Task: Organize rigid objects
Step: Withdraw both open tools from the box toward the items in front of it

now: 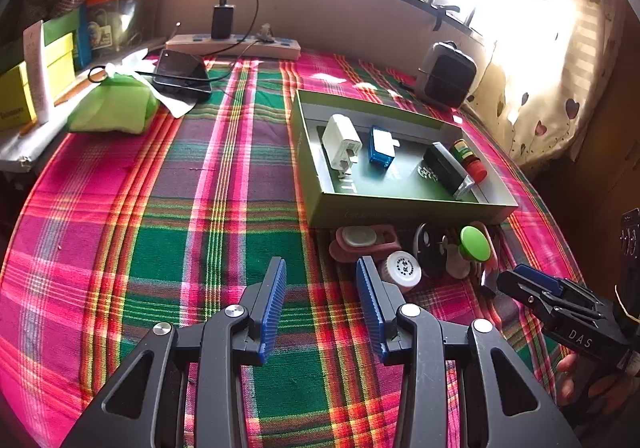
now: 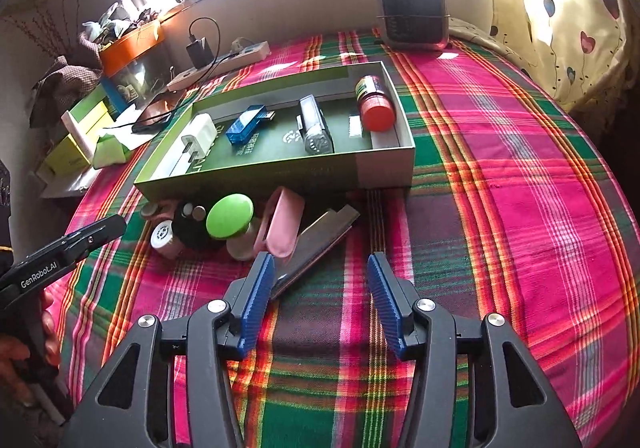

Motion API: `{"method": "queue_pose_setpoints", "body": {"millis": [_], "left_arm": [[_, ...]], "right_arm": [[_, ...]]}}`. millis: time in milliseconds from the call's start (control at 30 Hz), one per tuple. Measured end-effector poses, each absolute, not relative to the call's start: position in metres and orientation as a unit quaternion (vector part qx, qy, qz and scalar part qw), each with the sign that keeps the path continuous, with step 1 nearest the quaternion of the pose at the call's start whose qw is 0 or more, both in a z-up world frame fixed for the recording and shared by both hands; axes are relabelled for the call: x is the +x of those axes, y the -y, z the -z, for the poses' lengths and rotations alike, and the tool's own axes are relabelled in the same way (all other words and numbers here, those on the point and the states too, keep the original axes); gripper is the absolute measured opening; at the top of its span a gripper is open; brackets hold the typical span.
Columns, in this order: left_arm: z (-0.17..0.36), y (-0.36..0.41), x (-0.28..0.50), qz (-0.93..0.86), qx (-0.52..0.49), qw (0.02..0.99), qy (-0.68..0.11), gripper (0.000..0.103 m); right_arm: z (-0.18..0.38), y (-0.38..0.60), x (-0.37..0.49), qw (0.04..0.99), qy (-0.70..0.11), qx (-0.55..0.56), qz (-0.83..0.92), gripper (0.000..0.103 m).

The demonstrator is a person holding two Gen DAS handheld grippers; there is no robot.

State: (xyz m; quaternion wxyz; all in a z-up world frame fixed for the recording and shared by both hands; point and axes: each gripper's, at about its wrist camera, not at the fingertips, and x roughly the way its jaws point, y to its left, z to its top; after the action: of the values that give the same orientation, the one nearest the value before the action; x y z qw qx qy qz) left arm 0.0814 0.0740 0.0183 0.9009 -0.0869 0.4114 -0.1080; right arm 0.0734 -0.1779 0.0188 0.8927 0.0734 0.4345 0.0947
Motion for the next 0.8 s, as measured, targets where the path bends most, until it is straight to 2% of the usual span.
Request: {"method": "queue_pose_setpoints", "body": {"millis": [800], "left_arm": [[-0.012,-0.062,0.079,0.179,-0.090,0.886,-0.419,0.036]], "right_arm": [[-0.014,0.165,0.081,0.892,-0.450,0.036,-0.017,0.056]]}}
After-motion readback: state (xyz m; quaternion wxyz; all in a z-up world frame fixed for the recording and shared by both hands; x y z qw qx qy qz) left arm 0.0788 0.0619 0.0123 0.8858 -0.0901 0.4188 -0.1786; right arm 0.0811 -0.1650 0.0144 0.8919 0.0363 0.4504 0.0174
